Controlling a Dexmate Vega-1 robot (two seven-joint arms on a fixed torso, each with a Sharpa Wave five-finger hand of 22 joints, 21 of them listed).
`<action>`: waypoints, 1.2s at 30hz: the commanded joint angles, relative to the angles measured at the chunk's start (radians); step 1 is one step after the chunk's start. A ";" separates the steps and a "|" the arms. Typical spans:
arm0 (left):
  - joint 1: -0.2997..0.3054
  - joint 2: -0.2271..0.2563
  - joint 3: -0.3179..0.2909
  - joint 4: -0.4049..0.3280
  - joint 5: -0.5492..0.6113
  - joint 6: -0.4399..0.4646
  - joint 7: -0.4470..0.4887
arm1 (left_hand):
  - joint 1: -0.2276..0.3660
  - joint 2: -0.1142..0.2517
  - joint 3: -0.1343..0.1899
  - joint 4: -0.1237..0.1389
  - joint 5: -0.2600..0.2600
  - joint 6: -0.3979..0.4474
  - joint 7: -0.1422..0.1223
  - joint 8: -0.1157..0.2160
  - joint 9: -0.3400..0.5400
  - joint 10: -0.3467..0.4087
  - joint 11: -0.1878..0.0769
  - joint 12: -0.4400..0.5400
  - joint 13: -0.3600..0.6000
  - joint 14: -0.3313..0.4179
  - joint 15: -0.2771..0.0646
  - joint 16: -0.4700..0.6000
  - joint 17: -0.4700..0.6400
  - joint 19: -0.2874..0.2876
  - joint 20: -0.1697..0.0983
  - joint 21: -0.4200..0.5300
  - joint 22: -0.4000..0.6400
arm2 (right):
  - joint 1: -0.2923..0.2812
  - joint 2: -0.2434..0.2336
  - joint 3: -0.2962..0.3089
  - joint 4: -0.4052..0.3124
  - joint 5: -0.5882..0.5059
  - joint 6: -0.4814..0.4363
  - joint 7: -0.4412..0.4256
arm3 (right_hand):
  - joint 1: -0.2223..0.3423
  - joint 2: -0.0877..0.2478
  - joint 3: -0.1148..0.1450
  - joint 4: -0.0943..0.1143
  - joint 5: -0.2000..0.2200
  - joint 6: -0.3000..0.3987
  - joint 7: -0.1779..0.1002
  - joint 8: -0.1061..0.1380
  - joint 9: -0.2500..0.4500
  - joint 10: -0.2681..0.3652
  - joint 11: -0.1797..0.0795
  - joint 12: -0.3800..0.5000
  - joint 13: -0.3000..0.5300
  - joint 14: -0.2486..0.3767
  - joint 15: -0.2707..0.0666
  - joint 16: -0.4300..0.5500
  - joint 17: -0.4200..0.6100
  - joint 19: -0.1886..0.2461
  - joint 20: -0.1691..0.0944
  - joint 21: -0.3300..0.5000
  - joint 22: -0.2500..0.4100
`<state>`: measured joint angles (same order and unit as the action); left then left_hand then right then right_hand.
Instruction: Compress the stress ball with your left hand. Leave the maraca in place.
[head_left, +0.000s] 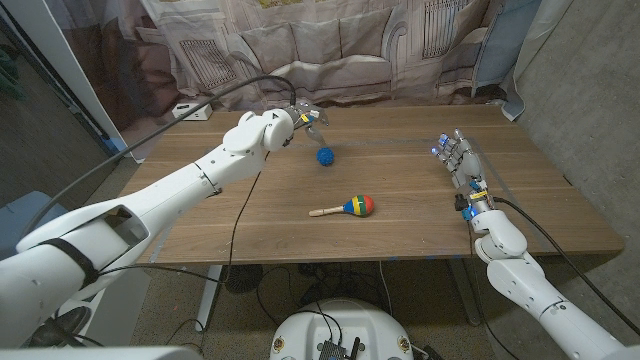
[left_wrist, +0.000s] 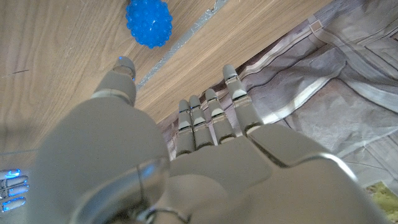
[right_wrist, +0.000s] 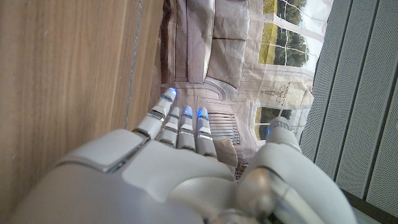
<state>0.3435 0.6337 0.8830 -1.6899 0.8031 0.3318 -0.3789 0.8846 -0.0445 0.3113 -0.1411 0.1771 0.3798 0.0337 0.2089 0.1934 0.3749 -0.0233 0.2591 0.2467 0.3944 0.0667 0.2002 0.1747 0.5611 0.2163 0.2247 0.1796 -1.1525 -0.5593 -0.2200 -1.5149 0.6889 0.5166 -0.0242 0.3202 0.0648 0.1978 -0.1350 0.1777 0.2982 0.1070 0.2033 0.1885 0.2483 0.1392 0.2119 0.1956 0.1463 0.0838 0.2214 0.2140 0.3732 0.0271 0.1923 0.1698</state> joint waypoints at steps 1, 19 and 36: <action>-0.031 -0.017 0.029 0.036 0.015 -0.021 -0.030 | 0.000 0.012 0.001 -0.001 0.001 -0.005 0.005 -0.004 0.003 -0.001 -0.002 -0.001 0.005 0.005 0.006 0.002 0.004 0.014 -0.001 0.002 0.003 | -0.008 -0.003 0.008 -0.009 0.001 0.004 0.000 | 0.011 0.003 0.003 -0.004 0.001 -0.003 -0.006 -0.002 0.001 0.004 0.002 -0.005 0.001 0.009 0.003 -0.001 0.000 0.000 -0.004 0.002 0.003; -0.058 -0.055 0.052 0.120 -0.012 -0.044 -0.049 | 0.007 0.018 -0.002 -0.003 0.002 -0.016 -0.002 -0.008 0.004 -0.006 -0.013 -0.001 0.012 0.008 0.013 0.000 0.005 0.036 0.001 0.006 0.004 | -0.020 -0.008 0.011 -0.022 -0.003 -0.005 -0.009 | 0.017 0.005 0.005 -0.006 0.001 -0.005 -0.005 -0.004 0.002 0.004 0.003 -0.005 0.002 0.011 0.003 -0.001 0.000 0.001 -0.005 0.002 0.003; -0.092 -0.103 0.095 0.233 -0.047 -0.052 -0.023 | 0.014 0.025 -0.005 -0.003 0.004 -0.029 -0.010 -0.012 0.004 -0.015 -0.020 -0.003 0.021 0.023 0.012 0.002 0.006 0.045 0.002 0.004 0.005 | -0.049 -0.030 0.016 -0.064 -0.008 -0.048 -0.037 | 0.017 0.005 0.005 -0.005 0.000 -0.004 -0.006 -0.004 0.002 0.004 0.002 -0.006 0.002 0.012 0.004 -0.001 0.001 0.001 -0.003 0.002 0.003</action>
<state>0.2646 0.5584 0.9591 -1.5269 0.7801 0.2782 -0.4302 0.8952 -0.0338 0.3106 -0.1420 0.1771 0.3567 0.0212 0.1994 0.1932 0.3661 -0.0396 0.2591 0.2628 0.4055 0.0770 0.2002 0.1795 0.5967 0.2231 0.2247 0.1793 -1.1820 -0.5717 -0.2077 -1.5494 0.6852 0.5009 -0.0414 0.3254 0.0701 0.2020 -0.1391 0.1777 0.2946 0.1034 0.1996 0.1883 0.2482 0.1393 0.2071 0.1956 0.1503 0.0878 0.2214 0.2140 0.3733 0.0270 0.1923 0.1698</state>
